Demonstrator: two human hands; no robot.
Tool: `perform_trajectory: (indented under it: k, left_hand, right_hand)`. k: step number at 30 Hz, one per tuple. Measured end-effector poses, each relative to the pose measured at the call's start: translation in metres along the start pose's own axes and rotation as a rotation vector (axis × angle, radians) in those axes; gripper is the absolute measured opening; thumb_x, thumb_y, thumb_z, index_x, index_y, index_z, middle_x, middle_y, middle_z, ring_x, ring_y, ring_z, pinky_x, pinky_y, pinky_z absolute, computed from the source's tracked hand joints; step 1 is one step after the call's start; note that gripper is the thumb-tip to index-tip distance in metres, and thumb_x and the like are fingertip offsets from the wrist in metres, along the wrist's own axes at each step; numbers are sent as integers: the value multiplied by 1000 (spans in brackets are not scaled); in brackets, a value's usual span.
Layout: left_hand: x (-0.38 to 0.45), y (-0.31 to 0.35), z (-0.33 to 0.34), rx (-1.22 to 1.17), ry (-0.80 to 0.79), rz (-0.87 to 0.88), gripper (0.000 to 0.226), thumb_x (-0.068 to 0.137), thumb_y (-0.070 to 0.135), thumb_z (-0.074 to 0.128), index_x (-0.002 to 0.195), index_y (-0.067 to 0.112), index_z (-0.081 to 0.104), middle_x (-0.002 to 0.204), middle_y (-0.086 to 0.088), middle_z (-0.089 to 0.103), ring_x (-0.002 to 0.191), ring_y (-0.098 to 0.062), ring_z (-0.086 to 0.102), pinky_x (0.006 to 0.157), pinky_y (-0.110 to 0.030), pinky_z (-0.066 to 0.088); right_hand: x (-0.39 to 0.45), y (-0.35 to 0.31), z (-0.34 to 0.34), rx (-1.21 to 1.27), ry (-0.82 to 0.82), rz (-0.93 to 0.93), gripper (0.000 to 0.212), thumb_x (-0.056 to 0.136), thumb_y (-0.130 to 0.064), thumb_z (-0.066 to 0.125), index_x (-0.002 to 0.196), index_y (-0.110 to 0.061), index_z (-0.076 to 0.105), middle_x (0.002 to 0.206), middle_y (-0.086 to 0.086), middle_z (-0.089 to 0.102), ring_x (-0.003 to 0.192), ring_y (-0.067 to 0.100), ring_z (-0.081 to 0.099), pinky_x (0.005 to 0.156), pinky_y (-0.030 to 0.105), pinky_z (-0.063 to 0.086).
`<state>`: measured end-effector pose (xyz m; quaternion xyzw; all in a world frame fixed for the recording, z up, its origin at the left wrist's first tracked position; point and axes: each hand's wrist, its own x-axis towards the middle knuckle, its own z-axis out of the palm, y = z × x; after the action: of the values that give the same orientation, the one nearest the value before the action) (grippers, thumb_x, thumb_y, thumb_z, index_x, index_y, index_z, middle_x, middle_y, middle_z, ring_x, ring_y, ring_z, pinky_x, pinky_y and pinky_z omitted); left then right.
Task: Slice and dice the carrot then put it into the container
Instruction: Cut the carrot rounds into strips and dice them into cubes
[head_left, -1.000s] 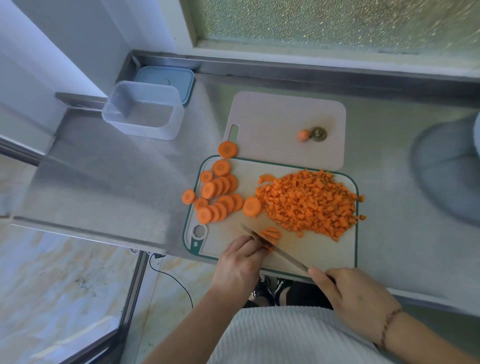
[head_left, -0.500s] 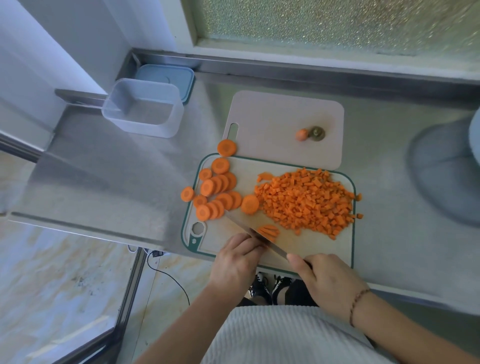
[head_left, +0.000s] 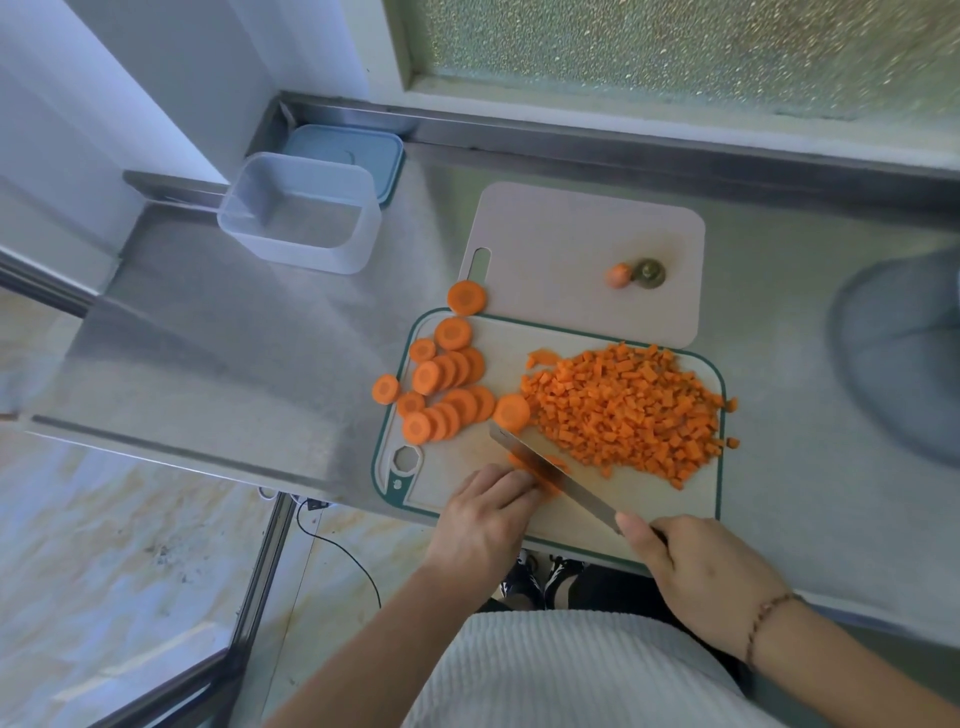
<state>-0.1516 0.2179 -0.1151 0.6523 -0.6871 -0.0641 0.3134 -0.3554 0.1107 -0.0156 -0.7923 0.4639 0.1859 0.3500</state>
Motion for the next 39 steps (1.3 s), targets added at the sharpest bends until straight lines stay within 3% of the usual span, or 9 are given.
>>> perform_trajectory:
  k: [7, 12, 16, 21, 33, 39]
  left_hand:
    - [4, 2, -2, -60, 21, -1, 13, 89, 0, 71, 100, 7, 76, 107, -3, 70, 100, -23, 65, 87, -31, 56]
    - [4, 4, -2, -94, 55, -11, 13, 97, 4, 62, 98, 6, 75, 106, -4, 69, 93, -23, 64, 80, -32, 56]
    - [-3, 2, -1, -81, 87, -21, 11, 93, -1, 65, 96, 7, 72, 106, -3, 64, 85, -27, 62, 74, -37, 54]
    - [-8, 3, 2, -47, 122, -44, 8, 89, 1, 69, 91, 8, 73, 100, 0, 62, 90, -25, 60, 81, -35, 53]
    - [-4, 4, 7, -31, 137, -112, 15, 94, 11, 62, 88, 11, 77, 95, 1, 71, 91, -21, 63, 82, -33, 54]
    - [-2, 0, 3, -36, 103, -96, 16, 95, 15, 61, 91, 15, 77, 96, 3, 68, 89, -23, 63, 78, -36, 53]
  right_hand:
    - [6, -17, 3, -78, -47, 5, 76, 77, -77, -1, 63, -20, 47, 59, -2, 53, 54, 14, 51, 56, 32, 46]
    - [15, -16, 3, 81, -1, -8, 72, 81, -78, 9, 59, -17, 42, 53, -2, 48, 51, 15, 49, 60, 40, 49]
    - [7, -13, 3, 140, 35, -13, 69, 84, -74, 14, 57, -18, 43, 49, -4, 46, 47, 11, 46, 55, 36, 46]
    - [-6, -8, 6, 82, 56, -47, 72, 82, -74, 11, 59, -17, 49, 50, -1, 49, 48, 11, 47, 53, 31, 43]
    - [2, -15, 15, 18, -18, -1, 74, 82, -75, 6, 62, -20, 51, 59, -2, 57, 58, 16, 57, 61, 37, 51]
    - [-1, -13, 11, 109, 5, -37, 67, 83, -75, 14, 57, -19, 42, 51, -4, 47, 48, 10, 45, 52, 28, 39]
